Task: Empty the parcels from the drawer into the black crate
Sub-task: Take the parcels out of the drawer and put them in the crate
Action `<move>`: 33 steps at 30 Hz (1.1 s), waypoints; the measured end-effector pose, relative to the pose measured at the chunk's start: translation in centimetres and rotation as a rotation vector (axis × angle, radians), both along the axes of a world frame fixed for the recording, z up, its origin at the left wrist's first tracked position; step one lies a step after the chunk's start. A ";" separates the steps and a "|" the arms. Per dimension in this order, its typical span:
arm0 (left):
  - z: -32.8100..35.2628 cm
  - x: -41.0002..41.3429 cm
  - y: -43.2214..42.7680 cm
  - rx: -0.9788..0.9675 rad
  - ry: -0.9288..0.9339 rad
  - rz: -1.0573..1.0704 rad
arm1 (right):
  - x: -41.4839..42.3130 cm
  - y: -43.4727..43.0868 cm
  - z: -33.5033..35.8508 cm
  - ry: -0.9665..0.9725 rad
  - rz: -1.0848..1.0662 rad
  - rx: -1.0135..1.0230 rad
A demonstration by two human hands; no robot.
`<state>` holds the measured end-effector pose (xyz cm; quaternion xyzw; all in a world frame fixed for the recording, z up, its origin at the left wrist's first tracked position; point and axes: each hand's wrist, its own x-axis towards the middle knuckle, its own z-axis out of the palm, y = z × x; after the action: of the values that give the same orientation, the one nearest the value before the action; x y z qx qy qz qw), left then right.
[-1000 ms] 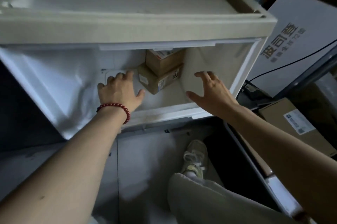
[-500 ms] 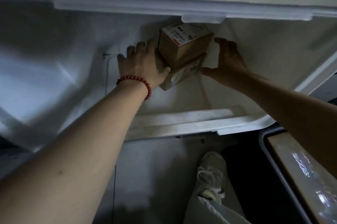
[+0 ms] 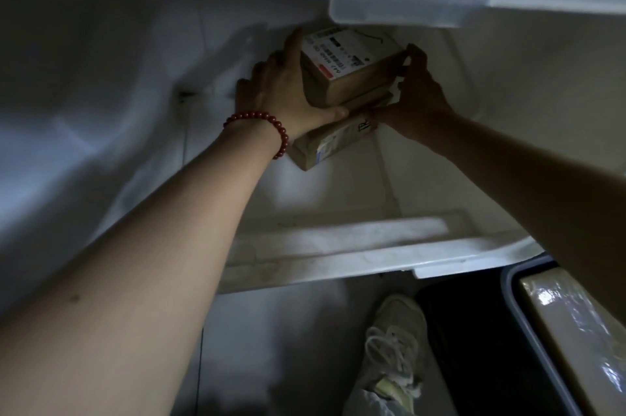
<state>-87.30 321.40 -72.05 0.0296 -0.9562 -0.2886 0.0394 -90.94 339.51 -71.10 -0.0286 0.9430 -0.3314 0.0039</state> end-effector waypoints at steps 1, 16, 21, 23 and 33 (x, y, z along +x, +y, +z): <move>-0.1 0.0 0.1 0.046 0.005 -0.007 | 0.1 0.0 0.0 -0.006 -0.006 -0.020; 4.8 11.4 -0.7 -0.002 0.066 0.017 | 13.4 0.5 3.0 0.062 -0.105 -0.229; 9.8 19.0 0.7 0.015 0.126 -0.064 | 21.9 2.6 8.1 0.049 -0.115 -0.237; 11.2 22.0 1.6 0.029 0.129 -0.085 | 24.5 3.8 10.0 0.017 -0.145 -0.236; 14.1 30.0 4.1 0.031 0.234 -0.241 | 34.0 7.5 13.8 0.019 -0.214 -0.224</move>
<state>-57.29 325.46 -58.00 -0.1184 -0.9372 -0.3073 0.1150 -56.94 347.02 -57.30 0.0687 0.8978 -0.4329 -0.0434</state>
